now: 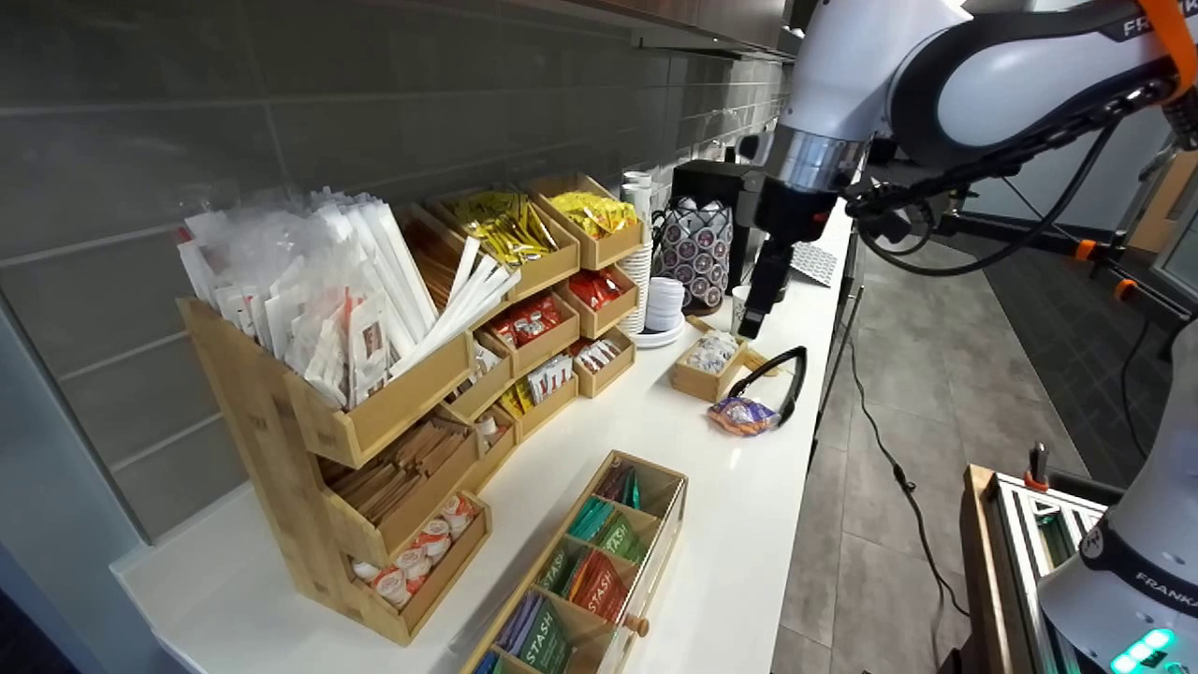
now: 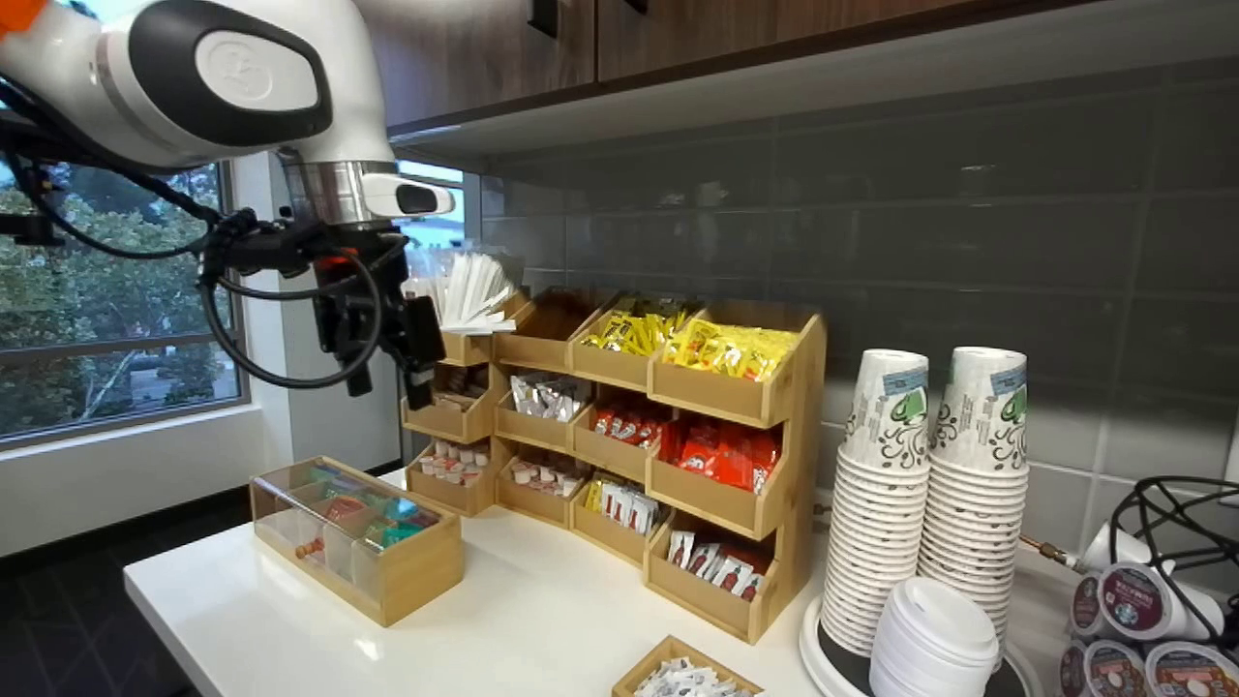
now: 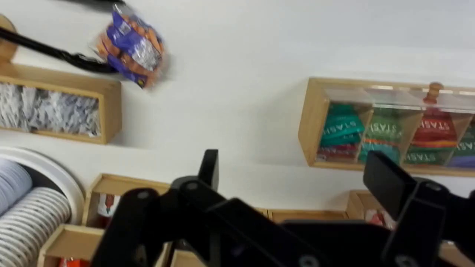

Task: Pick up the brown paper bag from the shelf and put it on the counter

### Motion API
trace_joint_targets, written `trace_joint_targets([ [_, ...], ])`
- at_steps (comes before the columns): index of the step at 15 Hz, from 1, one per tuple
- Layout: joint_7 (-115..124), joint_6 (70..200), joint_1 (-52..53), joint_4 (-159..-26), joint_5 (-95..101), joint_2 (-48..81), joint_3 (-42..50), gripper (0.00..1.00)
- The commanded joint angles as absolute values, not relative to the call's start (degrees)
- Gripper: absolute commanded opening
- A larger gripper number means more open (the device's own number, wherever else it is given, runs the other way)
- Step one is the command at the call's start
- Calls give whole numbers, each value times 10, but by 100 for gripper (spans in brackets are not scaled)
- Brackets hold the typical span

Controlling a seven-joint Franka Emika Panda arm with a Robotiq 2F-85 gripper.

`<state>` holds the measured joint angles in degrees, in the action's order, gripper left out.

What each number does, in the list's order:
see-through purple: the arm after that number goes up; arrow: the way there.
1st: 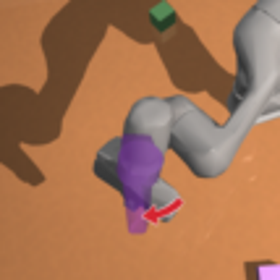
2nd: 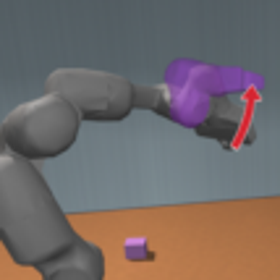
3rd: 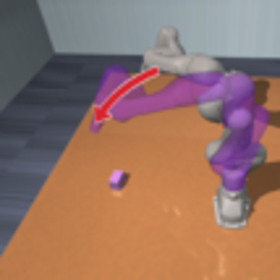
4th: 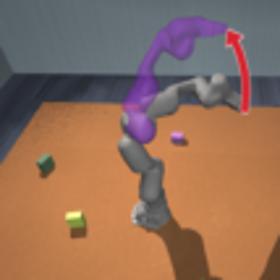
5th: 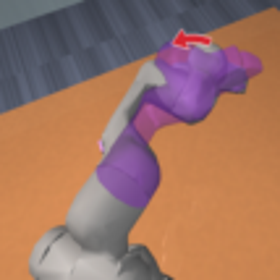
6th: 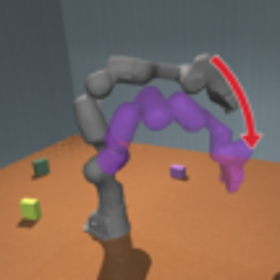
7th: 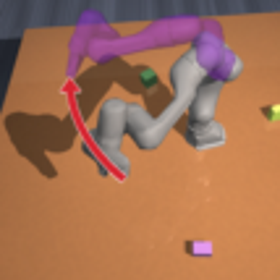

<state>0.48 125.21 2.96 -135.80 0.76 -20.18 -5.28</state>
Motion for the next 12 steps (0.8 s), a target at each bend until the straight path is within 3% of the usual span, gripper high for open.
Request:
trace_joint_targets([
  [1, 20, 1388, 55, -1345, -27, -142, -60, 100],
  [6, -42, 1535, 100, -1321, -120, -66, -56, 100],
  [12, -127, 1538, 114, -1241, -186, 14, -71, 100],
])
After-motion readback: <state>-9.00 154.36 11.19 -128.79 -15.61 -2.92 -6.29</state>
